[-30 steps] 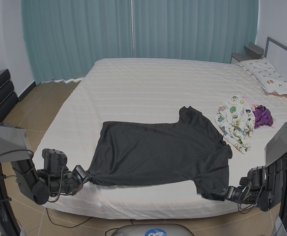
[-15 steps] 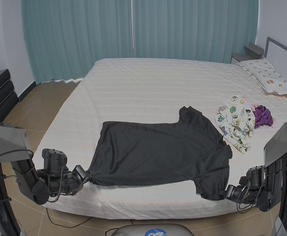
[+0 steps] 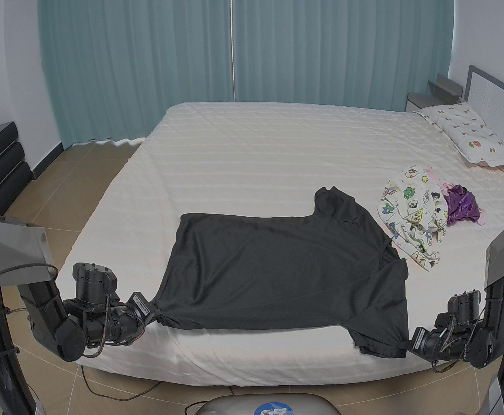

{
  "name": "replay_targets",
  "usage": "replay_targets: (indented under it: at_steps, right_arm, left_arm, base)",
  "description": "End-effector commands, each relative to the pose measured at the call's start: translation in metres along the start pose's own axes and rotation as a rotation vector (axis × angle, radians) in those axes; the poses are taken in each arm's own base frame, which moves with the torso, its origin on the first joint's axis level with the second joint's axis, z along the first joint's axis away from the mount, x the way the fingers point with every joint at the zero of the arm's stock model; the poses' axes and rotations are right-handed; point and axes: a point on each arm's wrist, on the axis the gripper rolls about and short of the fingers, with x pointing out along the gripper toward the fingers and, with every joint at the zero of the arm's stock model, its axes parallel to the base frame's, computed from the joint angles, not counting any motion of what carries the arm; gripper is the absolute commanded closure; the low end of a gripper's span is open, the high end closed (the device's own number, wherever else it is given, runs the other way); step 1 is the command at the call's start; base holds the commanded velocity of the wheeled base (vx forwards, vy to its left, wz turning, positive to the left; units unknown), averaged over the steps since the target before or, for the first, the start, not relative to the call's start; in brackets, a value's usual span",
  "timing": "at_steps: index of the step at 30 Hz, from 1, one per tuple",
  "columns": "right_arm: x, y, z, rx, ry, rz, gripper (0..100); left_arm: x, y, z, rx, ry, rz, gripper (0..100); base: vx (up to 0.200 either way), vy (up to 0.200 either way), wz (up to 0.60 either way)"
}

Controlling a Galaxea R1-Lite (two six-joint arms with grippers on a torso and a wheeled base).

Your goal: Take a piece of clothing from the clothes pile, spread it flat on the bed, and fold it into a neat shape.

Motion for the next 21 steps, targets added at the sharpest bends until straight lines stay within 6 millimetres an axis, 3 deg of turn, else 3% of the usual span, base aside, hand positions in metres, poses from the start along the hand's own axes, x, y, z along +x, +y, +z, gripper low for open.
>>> replay_targets:
  at_steps: [1,10,12,21]
  right_arm:
    - [-0.026,0.008,0.005,-0.003,-0.046,0.016,100]
    - [-0.051,0.01,-0.003,0.001,0.016,-0.03,100]
    - [-0.064,0.012,-0.006,0.001,0.017,-0.037,100]
    - [-0.088,0.01,-0.014,0.018,0.018,-0.089,100]
  left_arm:
    - [-0.01,-0.004,0.0,0.041,-0.014,-0.01,100]
    - [-0.02,0.001,-0.003,0.132,-0.016,0.018,100]
    - [-0.022,0.007,-0.01,0.194,0.018,0.072,100]
    - [-0.024,0.014,-0.025,0.266,0.13,0.189,100]
  base:
    - [0.0,0.0,0.0]
    - [0.0,0.0,0.0]
    - [0.0,0.0,0.0]
    - [0.0,0.0,0.0]
